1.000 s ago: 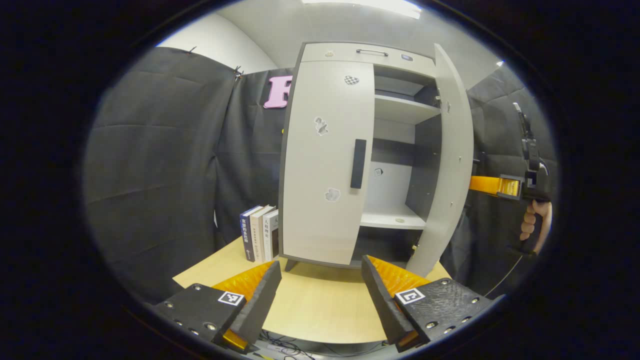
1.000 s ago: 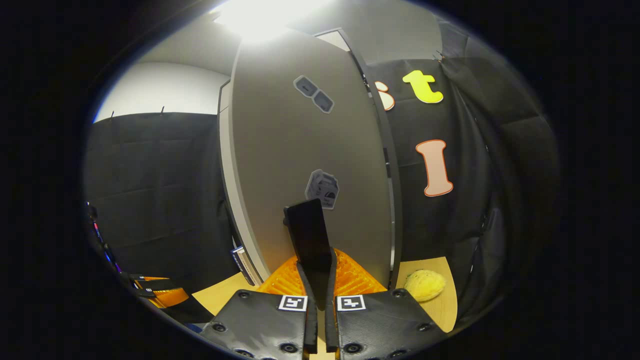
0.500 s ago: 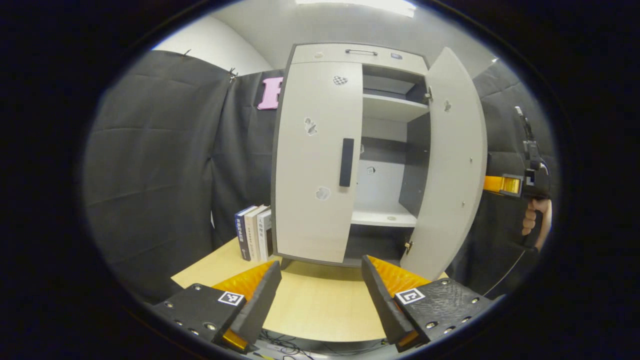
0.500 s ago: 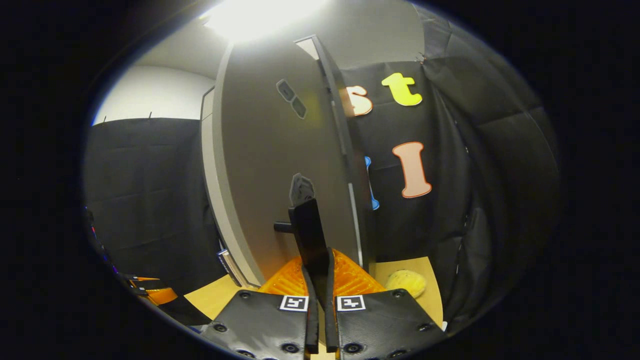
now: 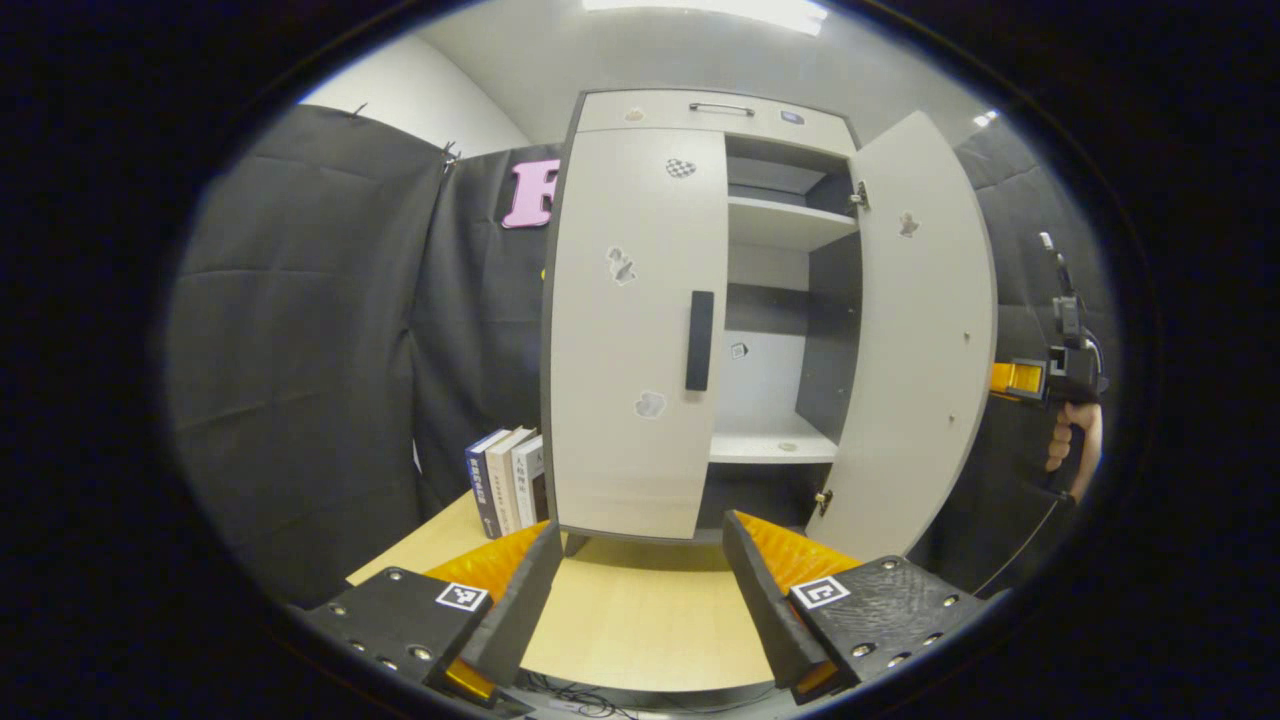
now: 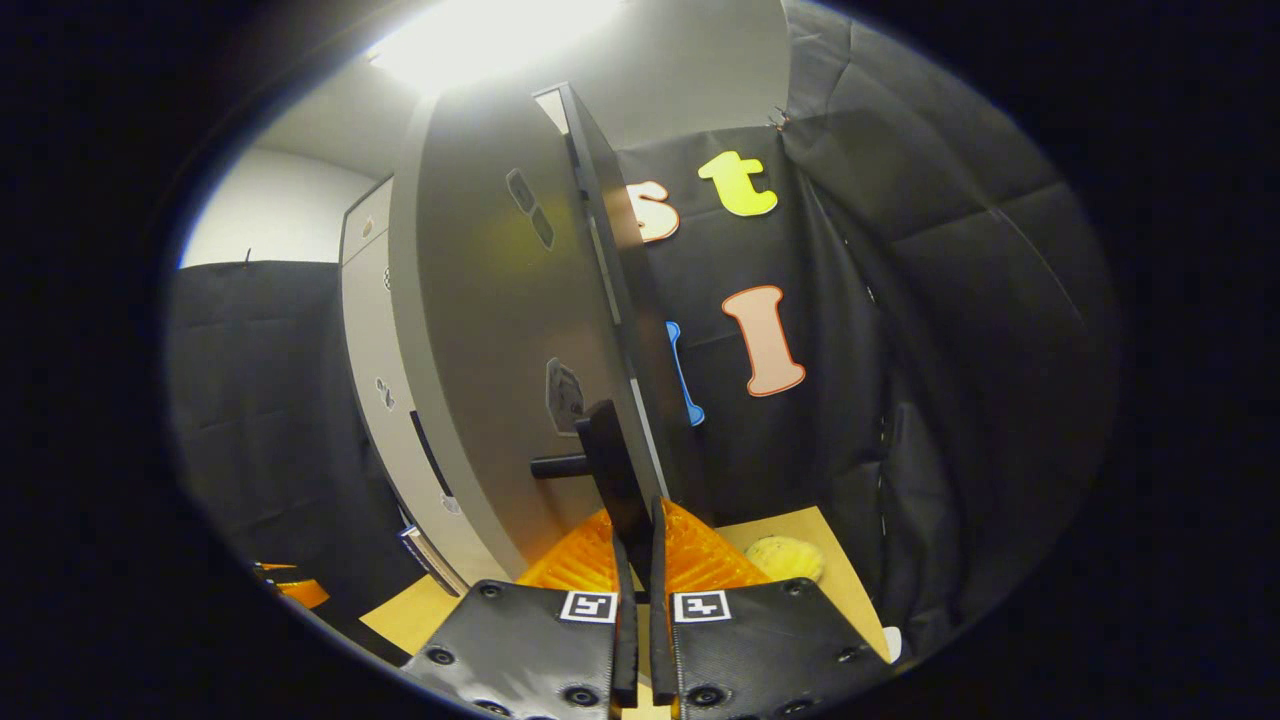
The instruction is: Open the right door of the double-door shoe cabinet with the right hand, and open the left door with the left hand.
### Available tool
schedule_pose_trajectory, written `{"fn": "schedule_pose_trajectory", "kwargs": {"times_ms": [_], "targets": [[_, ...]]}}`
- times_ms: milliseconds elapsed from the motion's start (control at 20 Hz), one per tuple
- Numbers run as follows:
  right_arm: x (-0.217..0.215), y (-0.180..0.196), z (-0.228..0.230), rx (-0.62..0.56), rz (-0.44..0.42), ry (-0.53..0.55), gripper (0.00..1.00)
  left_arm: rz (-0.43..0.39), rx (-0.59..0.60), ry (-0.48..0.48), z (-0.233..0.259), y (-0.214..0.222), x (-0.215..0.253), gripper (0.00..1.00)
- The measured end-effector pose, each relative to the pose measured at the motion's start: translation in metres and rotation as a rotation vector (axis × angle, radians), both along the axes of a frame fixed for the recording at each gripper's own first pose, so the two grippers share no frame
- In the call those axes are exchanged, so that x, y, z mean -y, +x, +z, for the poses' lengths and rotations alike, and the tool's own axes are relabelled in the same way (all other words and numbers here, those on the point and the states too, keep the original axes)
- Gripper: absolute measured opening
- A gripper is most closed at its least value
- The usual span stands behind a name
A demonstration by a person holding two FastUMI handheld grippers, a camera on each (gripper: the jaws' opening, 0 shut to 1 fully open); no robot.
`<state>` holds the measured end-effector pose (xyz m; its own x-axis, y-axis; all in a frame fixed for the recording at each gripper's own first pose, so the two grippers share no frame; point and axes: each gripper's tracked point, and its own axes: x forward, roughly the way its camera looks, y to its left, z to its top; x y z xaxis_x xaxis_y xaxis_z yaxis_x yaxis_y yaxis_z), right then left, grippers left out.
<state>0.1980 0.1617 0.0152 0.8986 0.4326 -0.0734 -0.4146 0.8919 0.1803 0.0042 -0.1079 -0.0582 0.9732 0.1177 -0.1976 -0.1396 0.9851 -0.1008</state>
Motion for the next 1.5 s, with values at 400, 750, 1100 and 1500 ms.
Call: {"fn": "schedule_pose_trajectory", "kwargs": {"times_ms": [400, 750, 1100, 1500], "targets": [[0.021, -0.004, -0.004, -0.036, -0.131, -0.043, 0.06, -0.021, 0.028, -0.008, 0.007, 0.032, -0.074, 0.94], [0.031, -0.014, -0.003, -0.049, -0.223, -0.046, 0.06, -0.146, 0.121, -0.046, 0.032, 0.080, -0.094, 0.94], [0.054, -0.019, 0.000, -0.048, -0.341, -0.056, 0.02, -0.227, 0.216, -0.045, 0.065, 0.143, -0.074, 0.94], [0.099, 0.001, 0.013, 0.052, -0.564, -0.054, 0.02, -0.222, 0.269, -0.101, 0.092, 0.215, -0.022, 0.94]]}}
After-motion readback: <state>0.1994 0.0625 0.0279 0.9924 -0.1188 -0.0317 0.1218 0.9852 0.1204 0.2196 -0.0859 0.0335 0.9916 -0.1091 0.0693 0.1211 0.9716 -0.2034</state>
